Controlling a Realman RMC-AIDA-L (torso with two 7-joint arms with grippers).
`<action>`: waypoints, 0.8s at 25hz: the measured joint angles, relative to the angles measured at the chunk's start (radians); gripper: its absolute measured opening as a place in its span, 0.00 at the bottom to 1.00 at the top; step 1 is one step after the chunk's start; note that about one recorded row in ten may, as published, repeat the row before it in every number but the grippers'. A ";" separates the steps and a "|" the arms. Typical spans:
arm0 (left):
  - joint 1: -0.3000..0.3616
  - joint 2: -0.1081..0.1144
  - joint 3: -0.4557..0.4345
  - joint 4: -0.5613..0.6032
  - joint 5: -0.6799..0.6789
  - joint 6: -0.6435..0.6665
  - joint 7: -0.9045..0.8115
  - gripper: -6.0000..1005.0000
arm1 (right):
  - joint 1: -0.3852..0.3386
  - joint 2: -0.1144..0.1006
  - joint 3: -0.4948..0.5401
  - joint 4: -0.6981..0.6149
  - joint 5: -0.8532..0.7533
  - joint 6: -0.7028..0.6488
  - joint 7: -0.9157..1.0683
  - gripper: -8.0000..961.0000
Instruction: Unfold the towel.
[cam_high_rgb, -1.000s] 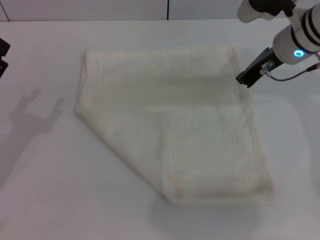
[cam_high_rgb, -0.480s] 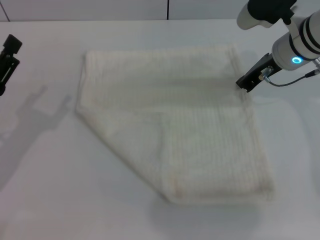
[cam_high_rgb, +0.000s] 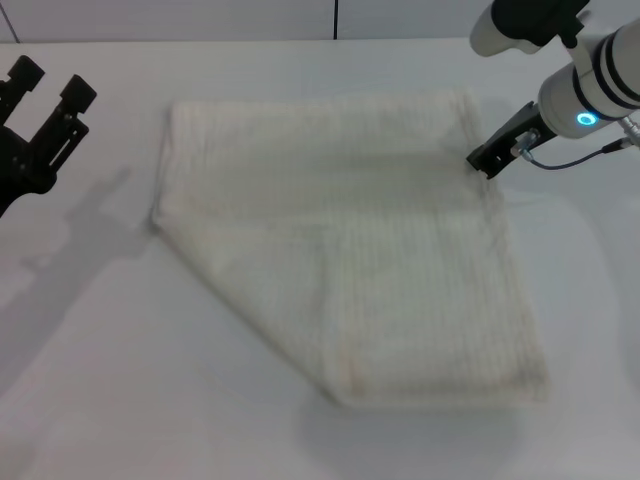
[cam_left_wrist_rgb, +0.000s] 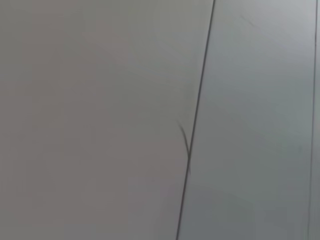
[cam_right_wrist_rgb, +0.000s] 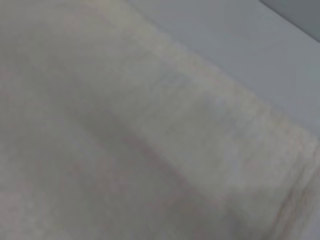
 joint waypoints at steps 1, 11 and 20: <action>-0.001 0.000 0.004 0.000 0.000 -0.002 0.000 0.71 | 0.000 0.000 -0.002 0.000 0.009 0.001 -0.002 0.01; -0.003 -0.002 0.034 0.002 0.000 -0.011 -0.001 0.71 | 0.005 0.001 -0.040 0.043 0.038 0.023 -0.005 0.01; 0.001 -0.002 0.048 0.002 0.000 -0.010 -0.007 0.71 | -0.006 0.001 -0.041 0.042 0.039 0.023 -0.005 0.01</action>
